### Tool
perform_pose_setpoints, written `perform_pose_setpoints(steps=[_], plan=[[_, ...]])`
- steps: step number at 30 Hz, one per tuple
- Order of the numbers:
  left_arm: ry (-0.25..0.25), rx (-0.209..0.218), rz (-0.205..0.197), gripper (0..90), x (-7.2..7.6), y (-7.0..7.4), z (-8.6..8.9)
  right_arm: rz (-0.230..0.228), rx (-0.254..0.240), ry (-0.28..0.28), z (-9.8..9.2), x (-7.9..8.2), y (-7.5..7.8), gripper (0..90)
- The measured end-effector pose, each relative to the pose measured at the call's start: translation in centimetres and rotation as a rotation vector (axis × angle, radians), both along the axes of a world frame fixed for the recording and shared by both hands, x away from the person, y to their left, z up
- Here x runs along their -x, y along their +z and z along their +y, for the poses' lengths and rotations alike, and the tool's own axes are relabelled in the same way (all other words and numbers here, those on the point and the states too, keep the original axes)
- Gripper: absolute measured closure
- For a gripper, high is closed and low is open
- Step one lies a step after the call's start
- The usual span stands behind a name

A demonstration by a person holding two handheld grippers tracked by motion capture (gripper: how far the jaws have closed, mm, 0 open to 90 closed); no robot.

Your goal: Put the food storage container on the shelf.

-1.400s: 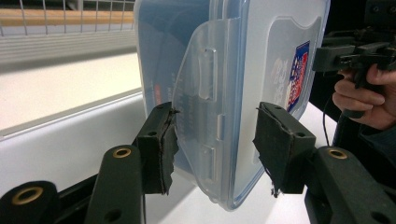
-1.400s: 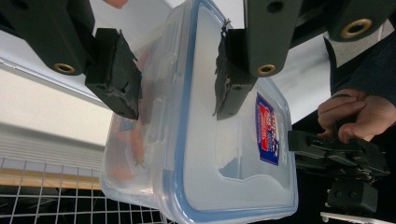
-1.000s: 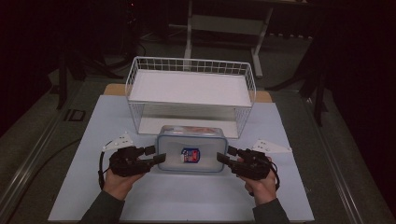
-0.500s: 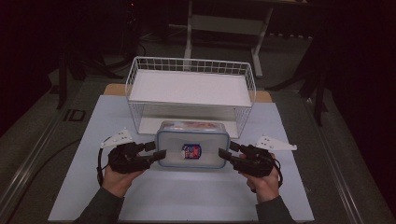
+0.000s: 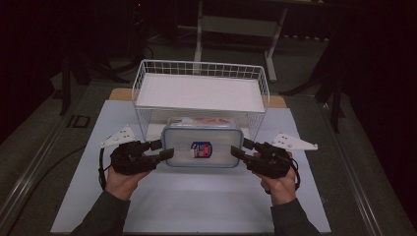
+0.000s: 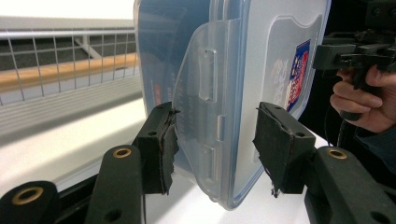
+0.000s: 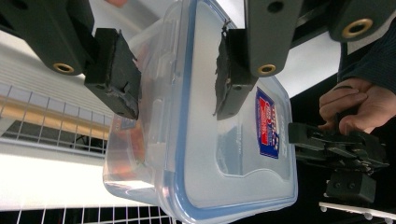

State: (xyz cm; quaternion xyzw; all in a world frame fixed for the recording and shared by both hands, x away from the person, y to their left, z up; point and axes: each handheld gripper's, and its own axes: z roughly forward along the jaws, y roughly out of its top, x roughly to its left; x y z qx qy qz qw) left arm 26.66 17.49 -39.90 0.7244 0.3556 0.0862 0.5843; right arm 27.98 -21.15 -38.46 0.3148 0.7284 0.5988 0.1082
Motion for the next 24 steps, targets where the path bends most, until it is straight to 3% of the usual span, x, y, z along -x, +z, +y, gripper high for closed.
perform_pose_setpoints(steps=[11, 24], plan=[[0.008, 0.008, -0.036, 49.0, -0.5, 1.9, 0.2, -0.035, -0.011, -0.002, 0.2, -0.5, 1.7, 51.2], [0.017, 0.02, -0.096, 49.0, -2.2, 4.9, 0.4, -0.092, -0.014, -0.005, 0.5, -2.1, 4.9, 51.1]])
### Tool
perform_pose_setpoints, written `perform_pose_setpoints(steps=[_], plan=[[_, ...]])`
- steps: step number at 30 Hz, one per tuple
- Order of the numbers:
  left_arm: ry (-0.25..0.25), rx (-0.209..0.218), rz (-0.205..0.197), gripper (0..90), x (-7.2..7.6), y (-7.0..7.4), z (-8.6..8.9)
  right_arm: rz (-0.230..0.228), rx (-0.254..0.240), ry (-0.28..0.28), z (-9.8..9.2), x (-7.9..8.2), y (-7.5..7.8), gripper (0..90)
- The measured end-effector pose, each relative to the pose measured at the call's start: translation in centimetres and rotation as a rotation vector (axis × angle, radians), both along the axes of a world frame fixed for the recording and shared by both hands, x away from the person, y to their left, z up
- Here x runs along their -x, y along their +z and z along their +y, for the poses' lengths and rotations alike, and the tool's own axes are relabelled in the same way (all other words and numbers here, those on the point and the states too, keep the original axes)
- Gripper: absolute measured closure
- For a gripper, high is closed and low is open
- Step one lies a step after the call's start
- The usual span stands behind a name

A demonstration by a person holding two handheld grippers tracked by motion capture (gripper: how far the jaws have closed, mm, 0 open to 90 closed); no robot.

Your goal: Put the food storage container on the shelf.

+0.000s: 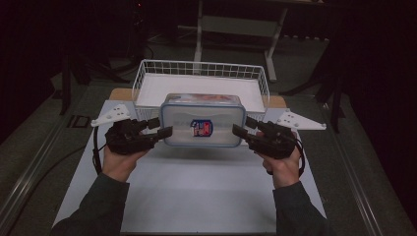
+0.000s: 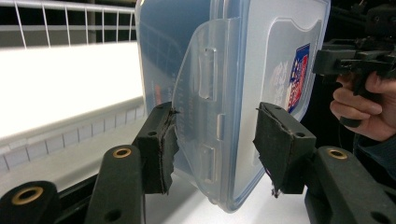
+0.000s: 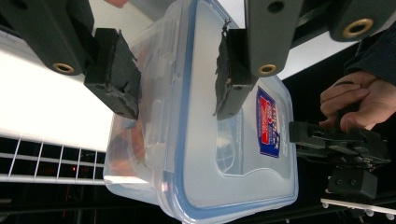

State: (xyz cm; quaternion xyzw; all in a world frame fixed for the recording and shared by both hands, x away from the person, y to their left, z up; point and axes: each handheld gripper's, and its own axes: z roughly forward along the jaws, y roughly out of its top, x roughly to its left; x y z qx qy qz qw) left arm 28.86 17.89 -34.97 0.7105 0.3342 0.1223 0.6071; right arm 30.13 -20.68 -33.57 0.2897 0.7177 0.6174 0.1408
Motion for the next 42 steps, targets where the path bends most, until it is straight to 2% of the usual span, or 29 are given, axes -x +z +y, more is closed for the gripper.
perform_pose_setpoints(steps=[9, 13, 16, 18, 22, 24, 25, 26, 28, 30, 34, 36, 38, 39, 40, 42], plan=[[0.009, 0.0, -0.044, 49.0, -1.2, 2.0, 0.2, -0.035, -0.014, 0.006, 0.1, -1.3, 1.6, 51.1], [0.016, 0.011, -0.046, 48.7, -2.8, 2.7, 0.3, -0.036, -0.023, 0.002, 0.2, -2.5, 2.3, 51.1], [0.024, 0.022, -0.033, 48.6, -4.2, 3.1, 0.4, -0.011, -0.038, -0.01, 0.5, -4.3, 2.6, 51.0], [0.033, 0.024, -0.013, 48.6, -5.5, 3.3, 0.4, 0.001, -0.041, -0.016, 0.5, -4.8, 2.6, 51.0], [0.053, 0.03, 0.034, 48.4, -7.8, 2.9, 0.2, 0.061, -0.049, -0.05, 0.7, -7.6, 2.2, 50.8], [0.074, 0.025, 0.055, 48.4, -8.7, 2.6, 0.2, 0.07, -0.046, -0.055, 0.7, -7.9, 2.2, 50.8], [0.079, 0.032, 0.081, 48.3, -9.4, 2.2, 0.2, 0.087, -0.036, -0.063, 0.9, -8.4, 2.1, 50.5], [0.079, 0.032, 0.081, 48.3, -9.4, 2.2, 0.2, 0.087, -0.036, -0.063, 0.9, -8.4, 2.1, 50.5], [0.083, 0.048, 0.122, 48.3, -10.5, 1.5, 0.2, 0.126, -0.03, -0.083, 1.1, -9.3, 1.6, 50.4], [0.083, 0.05, 0.143, 48.3, -11.0, 1.2, 0.2, 0.153, -0.034, -0.093, 1.1, -10.0, 1.1, 50.3], [0.094, 0.126, 0.173, 48.5, -11.7, 0.9, 0.5, 0.182, -0.059, -0.103, 1.2, -10.7, 0.8, 50.2], [0.119, 0.154, 0.184, 48.1, -12.0, 0.7, 0.6, 0.192, -0.067, -0.116, 1.4, -10.9, 0.8, 50.0], [0.149, 0.157, 0.185, 47.7, -12.1, 0.8, 0.4, 0.201, -0.08, -0.127, 1.6, -11.1, 0.8, 49.2], [0.149, 0.157, 0.185, 46.6, -12.1, 0.8, 0.4, 0.201, -0.08, -0.127, 1.6, -11.1, 0.8, 49.2], [0.171, 0.142, 0.196, 46.6, -12.3, 0.7, 0.1, 0.199, -0.079, -0.138, 1.7, -11.2, 0.9, 46.7], [0.174, 0.137, 0.203, 45.0, -12.4, 0.5, -0.1, 0.206, -0.056, -0.165, 2.0, -11.5, 0.9, 39.4]])
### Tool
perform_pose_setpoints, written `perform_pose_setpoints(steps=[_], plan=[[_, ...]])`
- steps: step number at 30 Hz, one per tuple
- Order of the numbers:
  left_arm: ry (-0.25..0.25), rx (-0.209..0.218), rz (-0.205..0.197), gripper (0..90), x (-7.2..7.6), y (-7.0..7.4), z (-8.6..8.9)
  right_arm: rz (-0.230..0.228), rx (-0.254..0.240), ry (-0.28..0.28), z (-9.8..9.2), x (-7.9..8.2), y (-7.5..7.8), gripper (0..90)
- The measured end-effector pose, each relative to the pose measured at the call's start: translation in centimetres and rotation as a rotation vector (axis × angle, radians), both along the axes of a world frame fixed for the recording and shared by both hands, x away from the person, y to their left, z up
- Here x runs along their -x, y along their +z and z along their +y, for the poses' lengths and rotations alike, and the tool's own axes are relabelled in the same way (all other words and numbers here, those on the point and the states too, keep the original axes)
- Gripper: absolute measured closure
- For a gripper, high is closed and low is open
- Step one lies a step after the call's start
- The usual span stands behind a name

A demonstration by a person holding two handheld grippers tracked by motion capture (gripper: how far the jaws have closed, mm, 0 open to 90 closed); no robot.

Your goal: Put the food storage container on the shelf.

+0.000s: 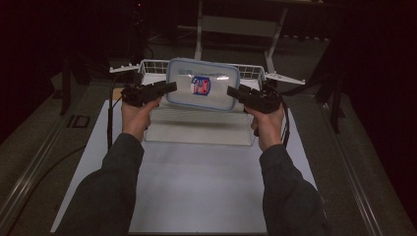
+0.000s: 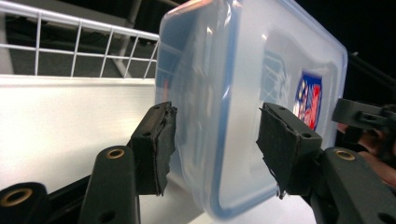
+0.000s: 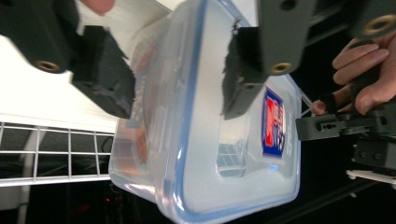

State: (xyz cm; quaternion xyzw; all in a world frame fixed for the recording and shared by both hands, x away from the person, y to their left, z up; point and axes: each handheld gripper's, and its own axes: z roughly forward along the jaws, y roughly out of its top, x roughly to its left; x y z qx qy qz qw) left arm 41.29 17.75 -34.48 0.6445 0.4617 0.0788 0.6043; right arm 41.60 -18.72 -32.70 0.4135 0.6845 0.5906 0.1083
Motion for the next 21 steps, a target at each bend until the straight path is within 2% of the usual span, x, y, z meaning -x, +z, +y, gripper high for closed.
perform_pose_setpoints(steps=[3, 5, 6, 7, 8, 9, 10, 11, 12, 14, 15, 16, 17, 19, 20, 21], plan=[[-0.005, -0.026, 0.014, 46.5, -0.2, -0.5, -0.3, 0.021, 0.014, -0.001, 0.0, -0.4, -0.3, 38.2], [-0.017, 0.009, 0.012, 45.0, -0.3, -0.6, -0.3, 0.028, 0.03, -0.009, 0.2, -0.6, -0.5, 37.1], [-0.016, -0.024, 0.009, 47.4, -0.3, -0.6, -0.5, 0.032, 0.035, -0.006, 0.2, -0.7, -0.6, 35.6], [-0.031, -0.052, 0.006, 51.3, -0.3, -0.6, -0.9, 0.021, 0.013, -0.042, 0.2, -0.8, -0.5, 33.7], [-0.036, -0.073, 0.006, 50.5, -0.3, -0.6, -1.2, 0.026, 0.007, -0.039, 0.1, -0.9, -0.4, 34.6], [-0.036, -0.073, 0.006, 50.0, -0.3, -0.6, -1.2, 0.026, 0.007, -0.039, 0.1, -0.9, -0.4, 34.6], [-0.036, -0.073, 0.006, 50.0, -0.3, -0.6, -1.2, 0.028, 0.02, -0.041, 0.2, -1.0, -0.4, 34.6], [-0.038, -0.082, 0.003, 48.5, -0.1, -0.7, -1.5, 0.007, 0.086, -0.052, 0.6, -0.8, -0.2, 31.9], [-0.038, -0.082, 0.003, 48.3, -0.1, -0.7, -1.5, 0.007, 0.086, -0.052, 0.6, -0.8, -0.2, 31.9], [-0.037, -0.104, -0.007, 48.3, 0.2, -0.6, -1.4, -0.039, 0.145, -0.065, 0.8, 0.0, 0.1, 31.0], [-0.037, -0.104, -0.007, 48.3, 0.2, -0.6, -1.4, -0.039, 0.145, -0.065, 0.8, 0.0, 0.1, 31.0], [-0.041, -0.122, -0.018, 48.3, 0.5, -0.4, -1.2, -0.069, 0.183, -0.058, 0.8, 0.7, 0.4, 31.9], [-0.041, -0.122, -0.018, 48.2, 0.5, -0.4, -1.2, -0.069, 0.183, -0.058, 0.8, 0.7, 0.4, 31.9], [-0.045, -0.14, -0.035, 48.0, 1.0, -0.1, -1.0, -0.1, 0.231, -0.049, 0.9, 1.4, 0.7, 32.5], [-0.047, -0.152, -0.043, 47.1, 1.3, 0.1, -0.9, -0.12, 0.255, -0.021, 0.9, 2.1, 0.9, 32.7], [-0.051, -0.171, -0.052, 47.1, 1.6, 0.3, -0.9, -0.12, 0.255, -0.021, 0.9, 2.1, 0.9, 32.7]])
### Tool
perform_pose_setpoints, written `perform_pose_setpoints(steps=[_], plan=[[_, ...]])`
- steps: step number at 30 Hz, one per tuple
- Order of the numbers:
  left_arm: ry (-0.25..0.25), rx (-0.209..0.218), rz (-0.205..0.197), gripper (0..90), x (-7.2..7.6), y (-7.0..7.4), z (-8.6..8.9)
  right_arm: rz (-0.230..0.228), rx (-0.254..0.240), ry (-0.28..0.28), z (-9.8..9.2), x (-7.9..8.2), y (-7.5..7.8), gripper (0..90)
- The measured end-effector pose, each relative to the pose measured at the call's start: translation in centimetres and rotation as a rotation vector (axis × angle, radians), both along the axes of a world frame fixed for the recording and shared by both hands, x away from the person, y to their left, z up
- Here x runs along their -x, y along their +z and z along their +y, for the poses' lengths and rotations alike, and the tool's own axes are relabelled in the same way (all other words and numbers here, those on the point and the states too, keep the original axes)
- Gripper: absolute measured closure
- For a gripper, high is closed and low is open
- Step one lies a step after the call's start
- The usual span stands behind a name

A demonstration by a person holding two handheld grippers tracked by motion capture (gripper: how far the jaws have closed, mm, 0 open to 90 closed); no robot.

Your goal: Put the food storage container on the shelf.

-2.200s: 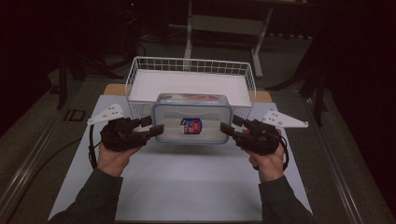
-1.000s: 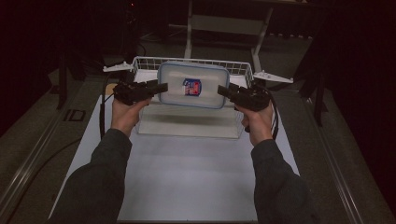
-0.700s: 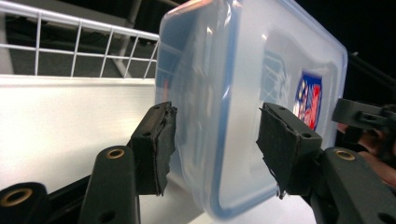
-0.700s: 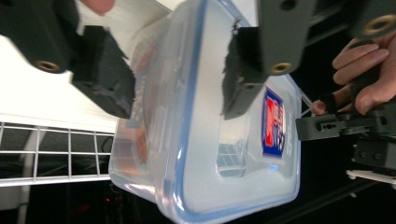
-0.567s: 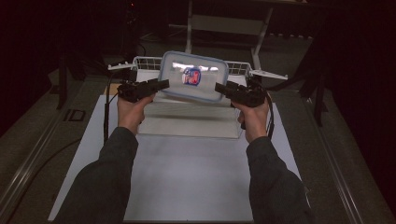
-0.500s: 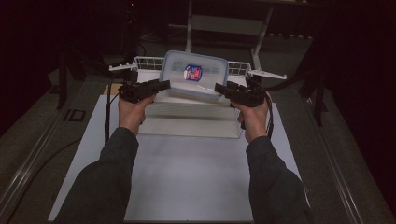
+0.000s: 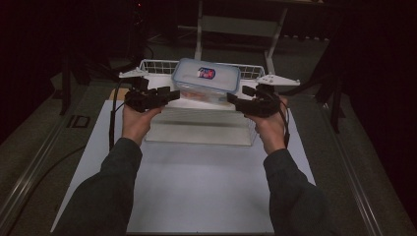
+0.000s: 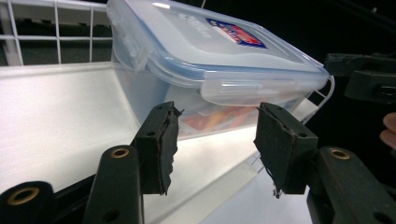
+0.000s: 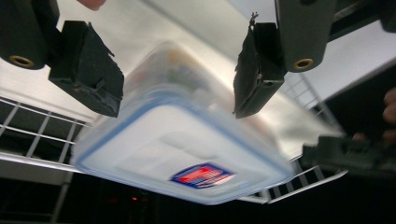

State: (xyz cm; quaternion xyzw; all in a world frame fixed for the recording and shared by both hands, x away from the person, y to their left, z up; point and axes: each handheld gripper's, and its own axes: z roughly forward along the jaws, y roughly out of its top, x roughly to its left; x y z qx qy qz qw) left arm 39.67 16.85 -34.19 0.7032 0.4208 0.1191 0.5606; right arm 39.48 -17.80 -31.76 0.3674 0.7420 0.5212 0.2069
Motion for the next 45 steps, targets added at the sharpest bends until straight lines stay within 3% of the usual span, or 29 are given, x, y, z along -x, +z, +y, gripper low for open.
perform_pose_setpoints(steps=[5, 7, 9, 12, 13, 14, 15, 16, 18, 23, 26, 27, 32, 33, 34, 36, 39, 45], plan=[[-0.033, -0.104, -0.05, 43.6, 2.1, 0.8, -0.1, -0.03, 0.115, 0.081, 0.5, 2.6, 0.1, 33.0], [-0.048, -0.121, -0.054, 42.3, 2.5, 0.9, -0.1, -0.03, 0.115, 0.081, 0.5, 2.6, 0.1, 33.0], [-0.065, -0.174, -0.077, 40.5, 4.1, 1.0, -0.2, -0.028, 0.166, 0.122, 0.6, 3.8, -0.3, 32.9], [-0.08, -0.214, -0.103, 38.6, 6.0, 0.7, 0.0, -0.022, 0.197, 0.151, 0.4, 5.0, -0.9, 32.2], [-0.08, -0.214, -0.103, 38.4, 6.0, 0.7, 0.0, -0.022, 0.197, 0.151, 0.4, 5.0, -0.9, 32.2], [-0.085, -0.241, -0.119, 38.4, 7.1, 0.3, 0.2, -0.02, 0.207, 0.164, 0.4, 5.4, -1.2, 31.3], [-0.082, -0.252, -0.128, 36.9, 7.8, 0.0, 0.4, -0.02, 0.254, 0.19, 0.2, 6.6, -1.9, 26.6], [-0.077, -0.268, -0.134, 36.9, 8.4, -0.3, 0.6, -0.02, 0.254, 0.19, 0.2, 6.6, -1.9, 26.6], [-0.06, -0.283, -0.156, 34.5, 9.7, -1.0, 1.2, -0.026, 0.272, 0.2, -0.5, 8.1, -2.8, 22.3], [-0.028, -0.301, -0.139, 31.3, 12.4, -3.4, 3.1, -0.007, 0.237, 0.185, -2.7, 10.0, -4.6, 18.4], [0.012, -0.291, -0.142, 30.6, 14.1, -4.9, 4.4, 0.005, 0.213, 0.169, -3.8, 10.6, -5.5, 17.2], [0.029, -0.293, -0.149, 30.7, 14.8, -5.5, 4.9, 0.02, 0.186, 0.145, -5.1, 11.3, -6.6, 17.3], [0.074, -0.275, -0.137, 30.4, 17.1, -8.5, 6.7, 0.039, 0.17, 0.103, -6.9, 12.4, -8.6, 17.3], [0.074, -0.275, -0.137, 30.1, 17.1, -8.5, 6.7, 0.039, 0.17, 0.103, -6.9, 12.4, -8.6, 17.3], [0.089, -0.263, -0.126, 30.0, 17.5, -9.4, 7.1, 0.045, 0.139, 0.075, -7.6, 13.3, -9.8, 17.5], [0.105, -0.247, -0.119, 29.7, 17.9, -10.1, 7.6, 0.039, 0.109, 0.066, -8.1, 14.0, -10.5, 17.5], [0.123, -0.221, -0.101, 29.6, 18.3, -11.2, 8.2, 0.04, 0.102, 0.037, -8.7, 14.9, -11.5, 17.8], [0.158, -0.232, -0.111, 29.3, 18.8, -11.7, 8.6, 0.022, 0.061, 0.001, -10.3, 15.9, -12.4, 18.4]])
